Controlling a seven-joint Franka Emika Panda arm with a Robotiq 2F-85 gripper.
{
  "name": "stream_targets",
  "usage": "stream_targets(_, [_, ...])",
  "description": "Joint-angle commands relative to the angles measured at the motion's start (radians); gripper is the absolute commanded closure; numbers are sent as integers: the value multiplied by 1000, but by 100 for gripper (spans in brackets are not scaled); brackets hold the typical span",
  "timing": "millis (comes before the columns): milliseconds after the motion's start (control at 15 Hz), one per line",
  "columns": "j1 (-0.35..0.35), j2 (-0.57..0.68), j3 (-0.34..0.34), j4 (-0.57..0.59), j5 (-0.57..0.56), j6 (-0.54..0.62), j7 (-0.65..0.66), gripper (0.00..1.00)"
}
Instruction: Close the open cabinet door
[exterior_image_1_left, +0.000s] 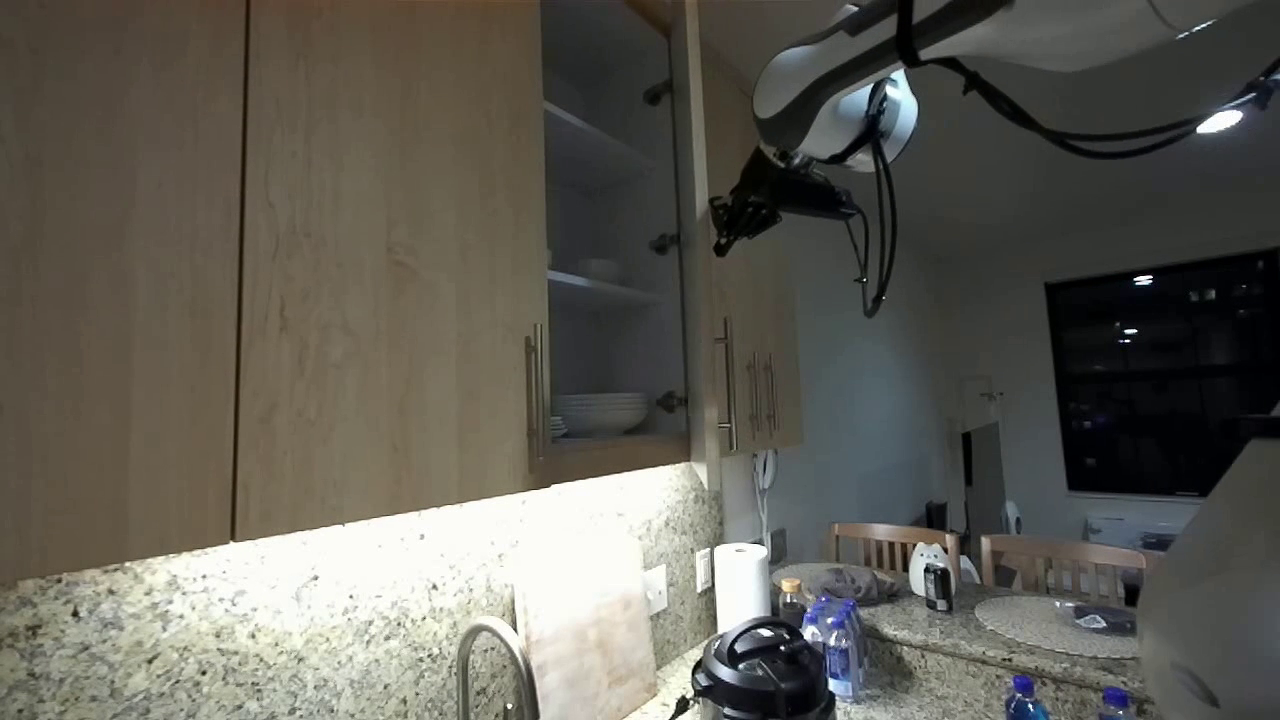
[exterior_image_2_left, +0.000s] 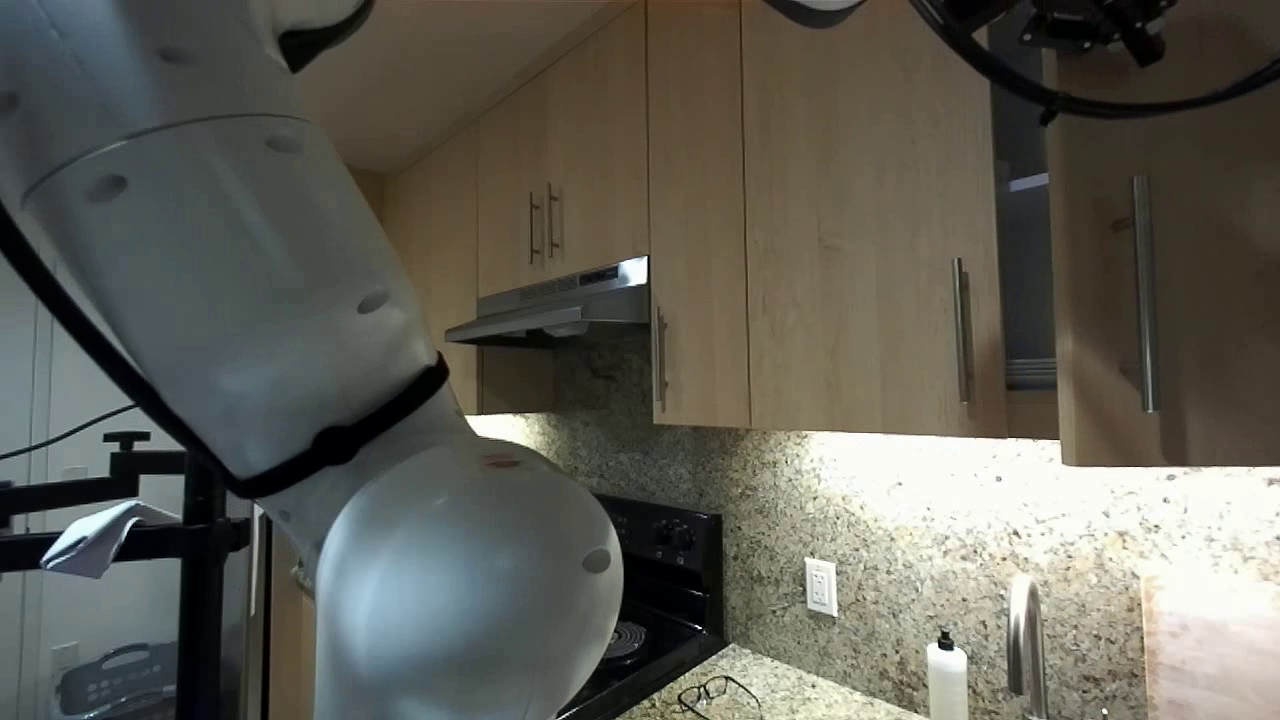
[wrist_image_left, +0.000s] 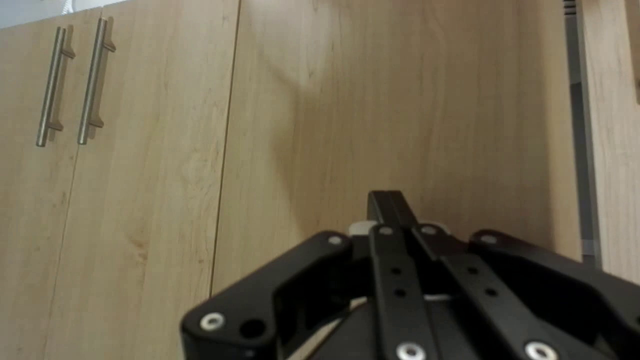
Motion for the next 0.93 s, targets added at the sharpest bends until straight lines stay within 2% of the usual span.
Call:
stream_targets(0, [12, 95, 2, 87, 42, 29, -22, 100])
stream_targets(533, [49, 155, 21, 180, 101, 17, -38, 100])
stream_targets(867, [64, 132, 23, 153, 102, -37, -88, 100])
